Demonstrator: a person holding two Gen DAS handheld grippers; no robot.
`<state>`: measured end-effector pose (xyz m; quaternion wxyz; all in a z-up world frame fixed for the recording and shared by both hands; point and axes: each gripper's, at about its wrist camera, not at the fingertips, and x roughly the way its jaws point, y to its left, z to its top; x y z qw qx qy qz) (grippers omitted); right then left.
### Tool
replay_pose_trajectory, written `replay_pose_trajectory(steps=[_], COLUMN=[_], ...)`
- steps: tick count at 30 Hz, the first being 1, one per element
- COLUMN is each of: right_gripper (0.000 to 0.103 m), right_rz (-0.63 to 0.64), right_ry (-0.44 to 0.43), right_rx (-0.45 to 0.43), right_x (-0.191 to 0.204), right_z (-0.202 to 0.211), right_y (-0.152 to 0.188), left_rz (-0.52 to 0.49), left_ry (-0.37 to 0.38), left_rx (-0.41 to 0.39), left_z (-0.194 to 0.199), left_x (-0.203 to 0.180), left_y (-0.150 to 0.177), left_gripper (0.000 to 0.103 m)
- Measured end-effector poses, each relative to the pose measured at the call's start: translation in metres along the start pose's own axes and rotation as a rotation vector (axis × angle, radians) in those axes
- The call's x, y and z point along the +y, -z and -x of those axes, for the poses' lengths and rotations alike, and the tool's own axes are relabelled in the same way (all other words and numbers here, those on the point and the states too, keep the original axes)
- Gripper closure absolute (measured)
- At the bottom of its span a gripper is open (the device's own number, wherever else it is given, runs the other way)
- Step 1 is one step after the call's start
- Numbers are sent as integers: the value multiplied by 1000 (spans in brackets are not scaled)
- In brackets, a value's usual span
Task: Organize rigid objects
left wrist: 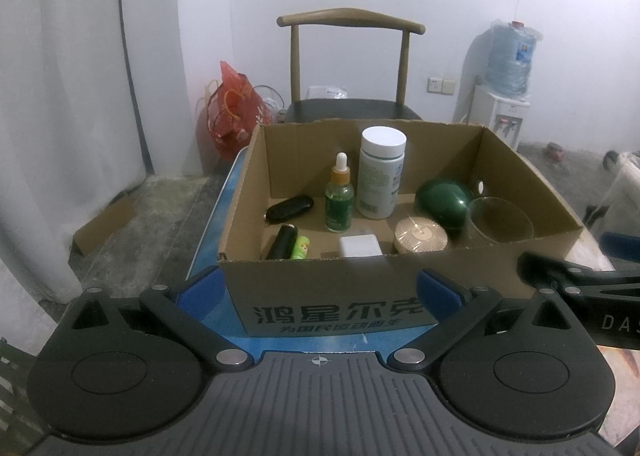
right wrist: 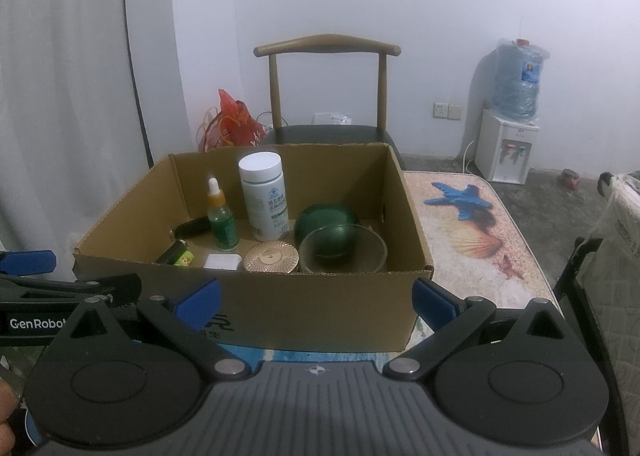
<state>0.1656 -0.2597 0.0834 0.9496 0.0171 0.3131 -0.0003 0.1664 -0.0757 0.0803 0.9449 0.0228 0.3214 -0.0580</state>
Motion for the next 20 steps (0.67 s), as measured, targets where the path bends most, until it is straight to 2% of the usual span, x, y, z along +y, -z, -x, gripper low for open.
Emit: replay_pose_trajectory(steps=[20], right_gripper=[0], right_rz=[-1], right_ry=[1], right_rx=[0], right_x=[1], right_z=[2], right_y=[0], left_rz=[2], left_ry=[1], left_rx=[1], left_z=[0], left_x=[0], left_y=[0], left_gripper=[1])
